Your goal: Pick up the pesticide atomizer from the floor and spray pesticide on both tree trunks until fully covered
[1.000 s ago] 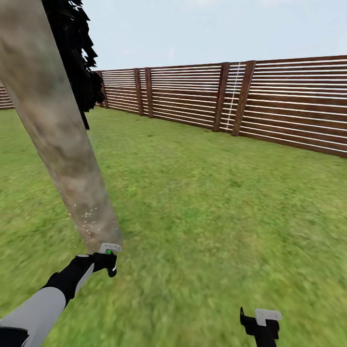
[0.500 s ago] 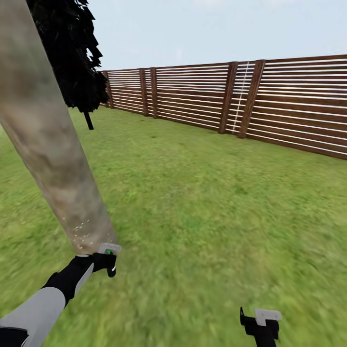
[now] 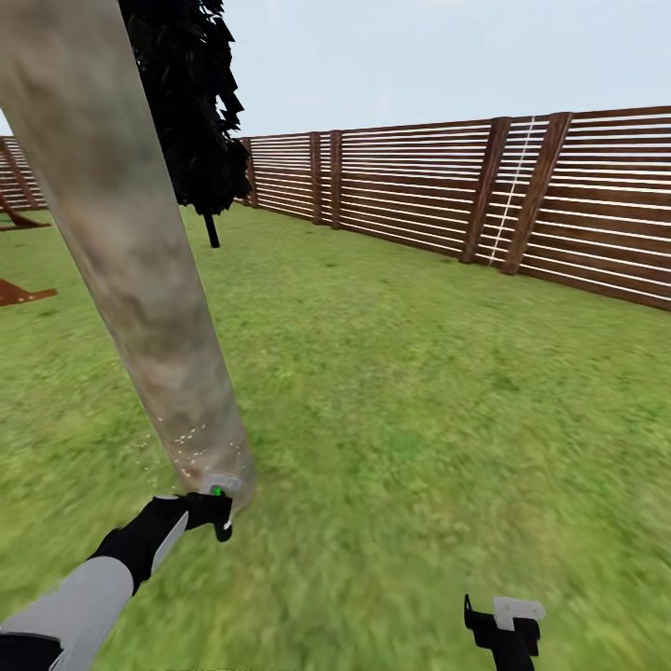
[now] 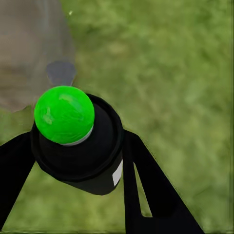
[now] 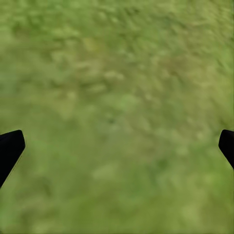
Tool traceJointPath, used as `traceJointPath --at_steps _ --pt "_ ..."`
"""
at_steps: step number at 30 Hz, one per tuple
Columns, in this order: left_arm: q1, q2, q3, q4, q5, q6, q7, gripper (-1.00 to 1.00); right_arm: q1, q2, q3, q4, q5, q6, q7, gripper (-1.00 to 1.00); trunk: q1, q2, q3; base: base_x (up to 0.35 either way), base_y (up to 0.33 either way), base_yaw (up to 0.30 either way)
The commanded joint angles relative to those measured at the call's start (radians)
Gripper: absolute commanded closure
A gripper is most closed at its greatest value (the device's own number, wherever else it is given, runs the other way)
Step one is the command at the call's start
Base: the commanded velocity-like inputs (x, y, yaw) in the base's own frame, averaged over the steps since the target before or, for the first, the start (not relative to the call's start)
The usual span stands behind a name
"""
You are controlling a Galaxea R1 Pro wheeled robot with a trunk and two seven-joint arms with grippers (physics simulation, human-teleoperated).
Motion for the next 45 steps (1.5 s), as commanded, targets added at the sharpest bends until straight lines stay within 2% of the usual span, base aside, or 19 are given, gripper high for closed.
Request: traceJointPath --at_steps 1,4,16,22,25,29,32,36,39,42,44,45 --pt "0.015 0.000 -0.004 0.013 0.005 0.000 0.002 1.00 -0.001 0.000 -0.005 0.001 0.011 -0.002 -0.005 -1.00 0.000 0.000 -0.001 0.000 0.000 0.016" --pt "0.041 0.001 -0.005 0.032 -0.002 -0.009 0.005 1.00 -0.001 0.000 -0.005 0.001 0.011 -0.002 -0.005 -1.00 0.000 0.000 -0.001 0.000 -0.002 0.004" --pt "0.043 0.000 -0.001 0.014 0.004 -0.009 0.009 1.00 -0.001 0.000 -0.005 0.001 0.011 -0.002 -0.005 -1.00 0.000 0.000 -0.001 -0.051 -0.244 0.000" --pt "0.042 0.010 -0.007 0.014 -0.001 -0.010 -0.003 1.00 -0.001 0.000 -0.004 0.001 0.011 -0.002 -0.005 -1.00 0.000 0.000 -0.001 -0.148 -0.246 0.000" --pt "0.039 0.015 -0.009 0.013 -0.005 -0.046 -0.009 1.00 -0.001 0.000 -0.004 0.001 0.011 -0.002 -0.005 -1.00 0.000 0.000 -0.001 -0.150 -0.229 0.000" --pt "0.038 0.042 -0.011 0.014 -0.012 -0.066 -0.057 1.00 -0.001 0.000 -0.005 0.001 0.011 -0.002 -0.005 -1.00 0.000 0.000 -0.001 -0.097 -0.135 0.000" --pt "0.031 0.063 -0.009 0.008 -0.021 -0.070 -0.127 1.00 -0.001 0.000 -0.005 0.001 0.011 -0.002 -0.005 -1.00 0.000 0.000 -0.001 -0.017 -0.022 0.000" --pt "0.005 0.071 -0.007 -0.072 -0.024 -0.040 -0.162 1.00 -0.001 0.000 -0.005 0.001 0.011 -0.002 -0.005 -1.00 0.000 0.000 -0.001 -0.001 -0.002 0.000" --pt "-0.055 0.072 -0.008 -0.086 -0.023 0.051 -0.189 1.00 -0.001 0.000 -0.005 0.001 0.011 -0.002 -0.005 -1.00 0.000 0.000 -0.001 0.000 0.000 0.000" --pt "-0.098 0.073 -0.009 -0.086 -0.024 0.078 -0.233 1.00 -0.001 0.000 -0.005 0.001 0.011 -0.002 -0.005 -1.00 0.000 0.000 -0.001 0.000 0.000 0.000" --pt "-0.116 0.085 -0.009 -0.084 -0.026 0.109 -0.251 1.00 -0.001 0.000 -0.004 0.001 0.011 -0.002 -0.005 -1.00 0.000 0.000 -0.001 0.000 0.000 0.015" --pt "-0.119 0.101 -0.008 -0.085 -0.025 0.129 -0.254 1.00 -0.001 0.000 -0.004 0.001 0.011 -0.002 -0.005 -1.00 0.000 0.000 -0.001 0.000 0.000 0.085"
